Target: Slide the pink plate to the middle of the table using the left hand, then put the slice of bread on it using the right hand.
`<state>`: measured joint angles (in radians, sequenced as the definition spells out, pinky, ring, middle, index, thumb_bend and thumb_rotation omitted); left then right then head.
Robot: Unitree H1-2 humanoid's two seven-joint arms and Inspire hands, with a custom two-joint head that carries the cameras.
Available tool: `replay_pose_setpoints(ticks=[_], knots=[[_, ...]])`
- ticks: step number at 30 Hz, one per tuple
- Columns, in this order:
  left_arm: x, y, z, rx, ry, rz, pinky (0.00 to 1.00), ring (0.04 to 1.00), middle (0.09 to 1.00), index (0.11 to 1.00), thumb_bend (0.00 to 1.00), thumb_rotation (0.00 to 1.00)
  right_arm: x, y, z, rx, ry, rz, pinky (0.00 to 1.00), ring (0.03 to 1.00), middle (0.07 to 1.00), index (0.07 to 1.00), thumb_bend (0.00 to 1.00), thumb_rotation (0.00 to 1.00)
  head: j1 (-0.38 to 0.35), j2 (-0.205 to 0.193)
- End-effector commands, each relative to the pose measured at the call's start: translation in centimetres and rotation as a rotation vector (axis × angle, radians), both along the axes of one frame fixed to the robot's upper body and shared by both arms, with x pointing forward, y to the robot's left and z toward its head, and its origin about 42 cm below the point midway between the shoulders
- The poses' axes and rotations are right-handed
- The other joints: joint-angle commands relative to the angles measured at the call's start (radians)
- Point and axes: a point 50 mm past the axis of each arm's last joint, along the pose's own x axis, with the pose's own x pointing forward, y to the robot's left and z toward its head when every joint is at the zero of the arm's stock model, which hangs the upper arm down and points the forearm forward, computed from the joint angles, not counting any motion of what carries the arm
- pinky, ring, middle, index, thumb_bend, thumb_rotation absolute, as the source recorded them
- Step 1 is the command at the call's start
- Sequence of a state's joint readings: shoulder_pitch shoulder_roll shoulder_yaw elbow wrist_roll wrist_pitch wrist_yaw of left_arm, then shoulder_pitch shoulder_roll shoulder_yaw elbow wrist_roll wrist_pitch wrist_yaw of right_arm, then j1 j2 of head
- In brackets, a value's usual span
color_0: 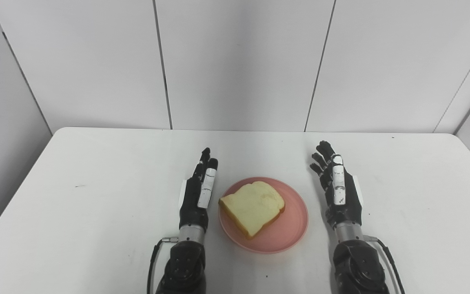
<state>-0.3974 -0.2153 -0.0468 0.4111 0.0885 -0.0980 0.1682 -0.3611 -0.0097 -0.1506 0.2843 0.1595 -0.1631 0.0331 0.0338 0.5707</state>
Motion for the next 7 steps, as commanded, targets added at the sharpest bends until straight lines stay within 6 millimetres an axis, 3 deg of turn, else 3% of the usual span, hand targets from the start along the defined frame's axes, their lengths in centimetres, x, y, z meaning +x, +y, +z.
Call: replay_pose_setpoints(ticks=[1, 7], knots=[[0.1, -1.07, 1.38, -0.008, -0.035, 0.006, 1.0, 1.0, 1.0, 0.951, 0.84, 0.94, 0.27, 0.65, 1.14, 0.009, -0.042, 0.013, 0.88, 0.883, 0.897, 0.86, 0.83, 0.96, 0.0, 0.001], [0.05, -0.86, 1.54, 0.019, -0.041, 0.02, 1.0, 1.0, 1.0, 0.966, 0.84, 0.97, 0.19, 0.75, 1.21, -0.031, -0.042, 0.006, 0.87, 0.873, 0.881, 0.847, 0.84, 0.97, 0.002, -0.001]])
